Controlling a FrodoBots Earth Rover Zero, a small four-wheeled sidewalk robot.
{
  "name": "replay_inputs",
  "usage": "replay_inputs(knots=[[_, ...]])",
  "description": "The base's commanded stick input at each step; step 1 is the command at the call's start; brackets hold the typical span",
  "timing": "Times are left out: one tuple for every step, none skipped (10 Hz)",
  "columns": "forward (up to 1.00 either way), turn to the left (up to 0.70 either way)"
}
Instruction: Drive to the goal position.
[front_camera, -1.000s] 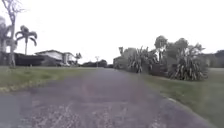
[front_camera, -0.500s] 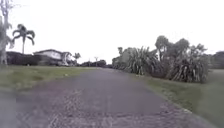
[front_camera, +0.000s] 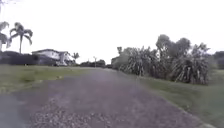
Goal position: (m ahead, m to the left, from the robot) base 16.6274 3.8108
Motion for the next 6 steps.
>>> replay_inputs(knots=[[1.00,0.00],[1.00,0.00],[1.00,0.00],[1.00,0.00],[1.00,0.00],[1.00,0.00]])
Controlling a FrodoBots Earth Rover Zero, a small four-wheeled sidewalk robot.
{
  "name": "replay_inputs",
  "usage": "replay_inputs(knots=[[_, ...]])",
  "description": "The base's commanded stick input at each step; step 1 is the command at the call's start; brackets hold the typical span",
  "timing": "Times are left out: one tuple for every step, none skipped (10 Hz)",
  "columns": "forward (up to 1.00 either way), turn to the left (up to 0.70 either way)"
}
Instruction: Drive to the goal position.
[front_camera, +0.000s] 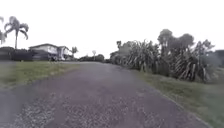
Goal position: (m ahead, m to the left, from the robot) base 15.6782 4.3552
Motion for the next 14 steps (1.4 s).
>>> replay_inputs(knots=[[1.00,0.08],[1.00,0.14],[1.00,0.10],[1.00,0.00],[1.00,0.00],[1.00,0.00],[1.00,0.00],[1.00,0.00],[1.00,0.00],[1.00,0.00],[1.00,0.00],[1.00,0.00],[1.00,0.03],[1.00,0.03]])
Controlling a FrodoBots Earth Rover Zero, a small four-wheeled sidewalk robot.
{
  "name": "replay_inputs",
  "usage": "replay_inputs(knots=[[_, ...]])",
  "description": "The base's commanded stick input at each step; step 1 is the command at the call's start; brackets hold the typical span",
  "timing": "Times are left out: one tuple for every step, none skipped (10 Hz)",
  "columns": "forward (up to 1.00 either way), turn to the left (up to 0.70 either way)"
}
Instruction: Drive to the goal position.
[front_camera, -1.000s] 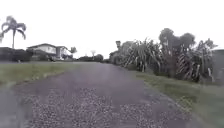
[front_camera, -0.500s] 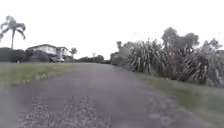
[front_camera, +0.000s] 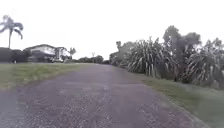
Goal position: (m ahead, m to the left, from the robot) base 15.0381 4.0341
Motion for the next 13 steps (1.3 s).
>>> replay_inputs(knots=[[1.00,0.01],[1.00,0.02],[1.00,0.05],[1.00,0.00],[1.00,0.00],[1.00,0.00],[1.00,0.24],[1.00,0.39],[1.00,0.03],[1.00,0.01],[1.00,0.00],[1.00,0.00],[1.00,0.00]])
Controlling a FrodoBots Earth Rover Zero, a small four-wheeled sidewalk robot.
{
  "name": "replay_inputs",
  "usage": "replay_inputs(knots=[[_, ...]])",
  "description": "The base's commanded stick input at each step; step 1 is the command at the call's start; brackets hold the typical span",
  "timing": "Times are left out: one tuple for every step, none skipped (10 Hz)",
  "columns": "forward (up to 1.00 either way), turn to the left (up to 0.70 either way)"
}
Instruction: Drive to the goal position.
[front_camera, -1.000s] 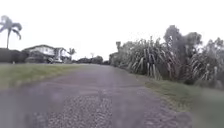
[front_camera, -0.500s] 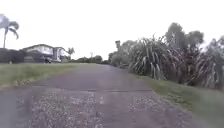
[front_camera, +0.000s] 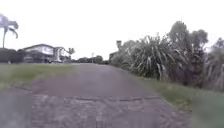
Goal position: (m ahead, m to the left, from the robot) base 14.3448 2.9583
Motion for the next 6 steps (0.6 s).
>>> replay_inputs(knots=[[1.00,0.02],[1.00,0.05],[1.00,0.01],[1.00,0.22],[1.00,0.36],[1.00,0.26]])
